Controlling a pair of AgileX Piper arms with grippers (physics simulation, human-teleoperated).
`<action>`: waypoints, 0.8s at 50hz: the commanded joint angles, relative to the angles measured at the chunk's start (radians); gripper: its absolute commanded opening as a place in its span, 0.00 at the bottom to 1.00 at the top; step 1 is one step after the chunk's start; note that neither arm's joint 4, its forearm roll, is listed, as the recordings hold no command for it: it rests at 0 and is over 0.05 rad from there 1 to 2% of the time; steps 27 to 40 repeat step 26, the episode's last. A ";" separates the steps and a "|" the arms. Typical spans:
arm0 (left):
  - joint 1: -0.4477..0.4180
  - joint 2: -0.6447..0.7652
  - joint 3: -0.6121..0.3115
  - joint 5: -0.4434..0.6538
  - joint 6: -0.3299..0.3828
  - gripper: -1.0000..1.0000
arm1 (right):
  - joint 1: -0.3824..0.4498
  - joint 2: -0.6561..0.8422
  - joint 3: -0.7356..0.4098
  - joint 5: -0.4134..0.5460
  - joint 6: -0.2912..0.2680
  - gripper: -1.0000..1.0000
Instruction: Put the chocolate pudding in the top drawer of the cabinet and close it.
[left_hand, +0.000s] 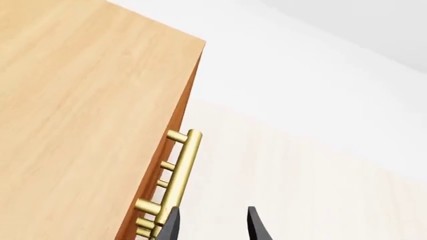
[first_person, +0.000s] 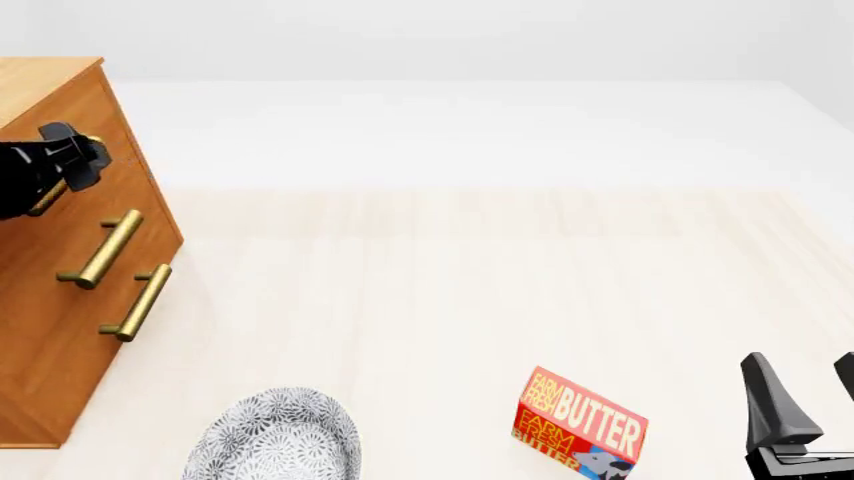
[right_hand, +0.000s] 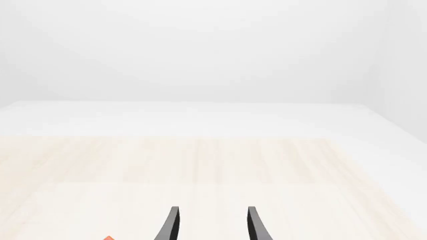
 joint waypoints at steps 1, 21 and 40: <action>0.015 -0.047 -0.044 0.059 0.001 1.00 | 0.000 0.000 0.000 0.000 0.000 1.00; -0.045 -0.057 -0.145 0.123 0.039 1.00 | 0.000 0.000 0.000 0.000 0.000 1.00; -0.056 -0.060 -0.172 0.140 0.051 1.00 | 0.000 0.000 0.000 0.000 0.000 1.00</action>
